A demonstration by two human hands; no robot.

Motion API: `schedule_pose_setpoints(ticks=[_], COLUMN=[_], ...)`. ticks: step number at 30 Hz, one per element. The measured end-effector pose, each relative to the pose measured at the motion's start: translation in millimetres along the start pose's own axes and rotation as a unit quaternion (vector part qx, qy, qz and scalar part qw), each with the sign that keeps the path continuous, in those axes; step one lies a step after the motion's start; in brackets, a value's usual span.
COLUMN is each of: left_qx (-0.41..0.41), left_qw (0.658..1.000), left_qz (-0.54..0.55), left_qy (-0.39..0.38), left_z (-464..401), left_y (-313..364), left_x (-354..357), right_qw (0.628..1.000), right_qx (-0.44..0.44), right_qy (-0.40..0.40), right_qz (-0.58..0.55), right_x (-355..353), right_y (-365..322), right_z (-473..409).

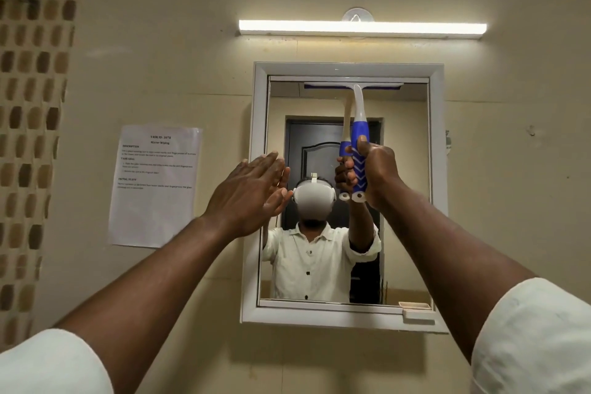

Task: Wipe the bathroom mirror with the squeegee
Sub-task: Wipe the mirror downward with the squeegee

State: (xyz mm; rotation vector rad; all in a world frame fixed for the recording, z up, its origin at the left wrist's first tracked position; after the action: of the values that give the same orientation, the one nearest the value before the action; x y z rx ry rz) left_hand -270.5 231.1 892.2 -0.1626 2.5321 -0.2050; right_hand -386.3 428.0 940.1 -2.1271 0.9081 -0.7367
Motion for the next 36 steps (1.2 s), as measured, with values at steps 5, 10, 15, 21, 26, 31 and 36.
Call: schedule_pose_setpoints(ticks=[5, 10, 15, 21, 26, 31, 36], left_qx=[0.007, 0.010, 0.006, -0.001, -0.008, -0.018, -0.029], left_qw=[1.000, 1.000, 0.999, 0.997, 0.994, 0.988, 0.983], left_qz=[0.012, 0.023, 0.035, 0.043, 0.053, 0.079, 0.090], left_qy=[-0.008, -0.017, -0.031, -0.060, -0.100, -0.128, -0.156], left_z=[4.4, 13.3, 28.4, 52.1, 74.6, 98.2, 121.8], left_y=[8.0, 17.9, 26.5, 36.4, 45.6, 53.0, 56.4], left_x=[7.0, 15.0, 21.5, 30.6, 38.7, 49.3, 62.8], right_qw=[1.000, 0.999, 0.999, 0.998, 0.996, 0.995, 0.990], right_qx=[-0.008, -0.011, 0.012, 0.059, 0.069, 0.085, 0.099], right_qy=[0.003, 0.018, 0.024, 0.025, 0.034, 0.042, 0.079], right_qz=[0.013, 0.038, 0.035, 0.030, 0.040, 0.033, 0.060], right_x=[-3.0, -9.2, -15.7, -20.9, -25.9, -32.4, -39.8], right_y=[7.5, 21.5, 38.9, 59.3, 76.3, 96.1, 121.5], right_z=[10.8, 25.3, 42.4, 69.2, 94.9, 119.6, 148.1])
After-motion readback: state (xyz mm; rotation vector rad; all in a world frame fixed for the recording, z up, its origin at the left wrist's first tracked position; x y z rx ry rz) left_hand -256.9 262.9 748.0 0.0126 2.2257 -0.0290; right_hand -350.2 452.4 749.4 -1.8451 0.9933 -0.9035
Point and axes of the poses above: each hand's wrist, its own z-axis away from the middle knuckle, its own x-axis out of the palm, y = z × x, the point moved 1 cm from there along -z, towards the middle knuckle, and after that the axes turned 4 degrees about -y, right-handed, at the moved point
